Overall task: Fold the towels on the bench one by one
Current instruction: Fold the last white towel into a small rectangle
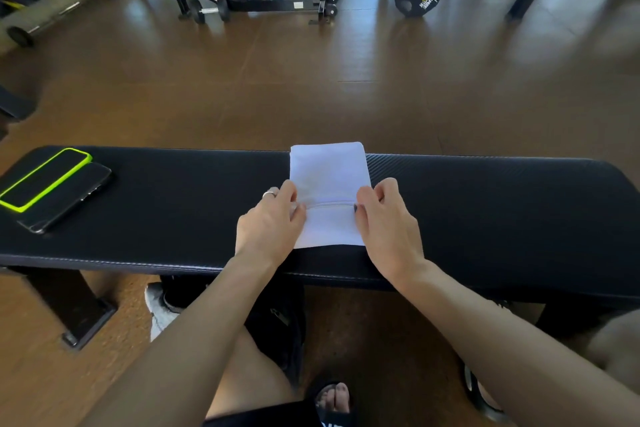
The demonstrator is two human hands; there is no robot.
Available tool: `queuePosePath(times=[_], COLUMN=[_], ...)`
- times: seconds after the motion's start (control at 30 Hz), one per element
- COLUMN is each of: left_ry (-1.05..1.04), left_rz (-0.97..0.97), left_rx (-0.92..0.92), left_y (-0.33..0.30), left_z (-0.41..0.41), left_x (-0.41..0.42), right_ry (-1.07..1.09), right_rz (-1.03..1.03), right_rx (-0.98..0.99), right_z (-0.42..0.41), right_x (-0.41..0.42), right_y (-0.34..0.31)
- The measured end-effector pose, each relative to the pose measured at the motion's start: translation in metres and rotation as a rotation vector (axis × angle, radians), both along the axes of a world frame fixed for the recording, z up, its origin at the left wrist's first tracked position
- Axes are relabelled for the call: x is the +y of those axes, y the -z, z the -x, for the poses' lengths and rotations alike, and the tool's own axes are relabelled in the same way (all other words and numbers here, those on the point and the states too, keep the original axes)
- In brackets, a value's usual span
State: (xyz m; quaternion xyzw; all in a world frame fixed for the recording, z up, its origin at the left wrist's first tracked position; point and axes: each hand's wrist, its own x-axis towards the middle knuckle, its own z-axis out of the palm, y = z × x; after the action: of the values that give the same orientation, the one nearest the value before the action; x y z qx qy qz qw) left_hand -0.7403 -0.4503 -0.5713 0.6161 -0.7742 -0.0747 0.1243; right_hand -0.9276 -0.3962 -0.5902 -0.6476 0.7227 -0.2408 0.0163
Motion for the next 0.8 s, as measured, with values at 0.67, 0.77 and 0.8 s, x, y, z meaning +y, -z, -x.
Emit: queuePosePath(times=[0.67,0.77,0.8], left_ry=[0.552,0.430,0.387], left_rz=[0.115,0.022,-0.041], left_rx=[-0.237,-0.087,0.008], left_y=[-0.014,-0.025,-0.028], left_z=[-0.017,-0.018,-0.019], left_x=[0.007,0.008,0.007], right_ry=[-0.502,-0.406,-0.370], right_rz=[0.056,-0.001,-0.029], right_rx=[0.193,-0.051,-0.141], right_z=[0.048,0.048,0.048], right_x=[-0.004,-0.003,-0.004], right_y=[-0.023,-0.030,-0.031])
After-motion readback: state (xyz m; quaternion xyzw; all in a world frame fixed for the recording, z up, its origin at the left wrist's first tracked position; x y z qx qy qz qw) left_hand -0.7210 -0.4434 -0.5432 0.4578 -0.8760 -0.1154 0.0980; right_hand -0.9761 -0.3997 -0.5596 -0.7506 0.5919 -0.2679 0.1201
